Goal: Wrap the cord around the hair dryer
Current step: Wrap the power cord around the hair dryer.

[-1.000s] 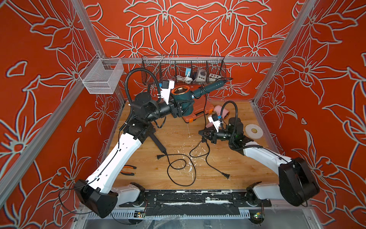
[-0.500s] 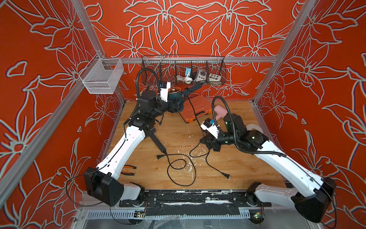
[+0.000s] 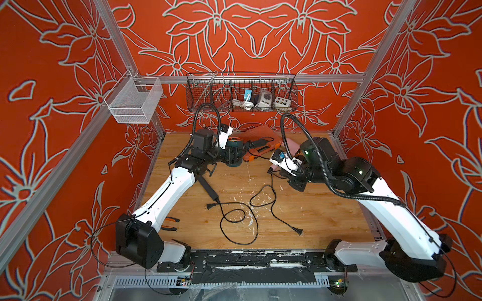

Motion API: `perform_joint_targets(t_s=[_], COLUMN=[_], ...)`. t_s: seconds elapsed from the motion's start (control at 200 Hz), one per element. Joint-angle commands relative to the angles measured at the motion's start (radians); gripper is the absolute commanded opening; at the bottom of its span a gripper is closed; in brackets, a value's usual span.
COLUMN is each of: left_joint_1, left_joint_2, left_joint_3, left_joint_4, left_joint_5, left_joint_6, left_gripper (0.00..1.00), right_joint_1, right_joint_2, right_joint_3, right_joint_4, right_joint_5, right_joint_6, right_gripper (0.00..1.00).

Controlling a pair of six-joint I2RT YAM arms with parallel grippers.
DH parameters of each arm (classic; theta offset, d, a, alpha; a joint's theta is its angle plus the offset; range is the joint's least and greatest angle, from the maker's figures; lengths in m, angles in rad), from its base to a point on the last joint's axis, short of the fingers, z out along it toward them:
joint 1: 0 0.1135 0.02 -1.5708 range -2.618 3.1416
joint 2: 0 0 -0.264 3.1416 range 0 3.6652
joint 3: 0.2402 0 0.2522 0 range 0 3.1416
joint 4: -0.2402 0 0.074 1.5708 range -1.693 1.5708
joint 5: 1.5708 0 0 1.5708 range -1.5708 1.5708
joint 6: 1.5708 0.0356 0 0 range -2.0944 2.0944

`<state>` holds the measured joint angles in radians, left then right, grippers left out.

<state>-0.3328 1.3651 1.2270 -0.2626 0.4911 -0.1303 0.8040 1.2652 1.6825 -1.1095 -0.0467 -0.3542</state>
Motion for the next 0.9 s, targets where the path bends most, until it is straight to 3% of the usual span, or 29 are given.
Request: perform_joint_targets(t_s=[0.0,0.18,0.315,0.65,0.896], left_joint_1=[-0.057,-0.161,-0.214,-0.284,-0.299], left_joint_2=[-0.066,-0.103,-0.132,-0.176,-0.209], left_joint_3=[-0.023,-0.056,-0.073,-0.075,-0.088], left_joint_4=[-0.003,-0.058,-0.050,-0.038,0.011], left_joint_5=[0.058,-0.005,-0.027,0.003,0.161], left_joint_6=[0.043,0.073,0.071,0.055,0.029], left_gripper=[0.00,0.00,0.00,0.00,0.00], right_joint_1=[0.006,-0.001,-0.030,-0.238,-0.387], right_joint_2=[0.029,0.077,0.098,0.162,0.222], right_joint_3=[0.058,0.089,0.096,0.077,0.001], right_joint_4=[-0.026,0.013,0.065,0.181,0.277], right_joint_5=[0.140,0.199,0.173,-0.057,-0.243], right_joint_6=[-0.117,-0.207,-0.233,-0.232,-0.202], right_gripper=[0.00,0.00,0.00,0.00,0.00])
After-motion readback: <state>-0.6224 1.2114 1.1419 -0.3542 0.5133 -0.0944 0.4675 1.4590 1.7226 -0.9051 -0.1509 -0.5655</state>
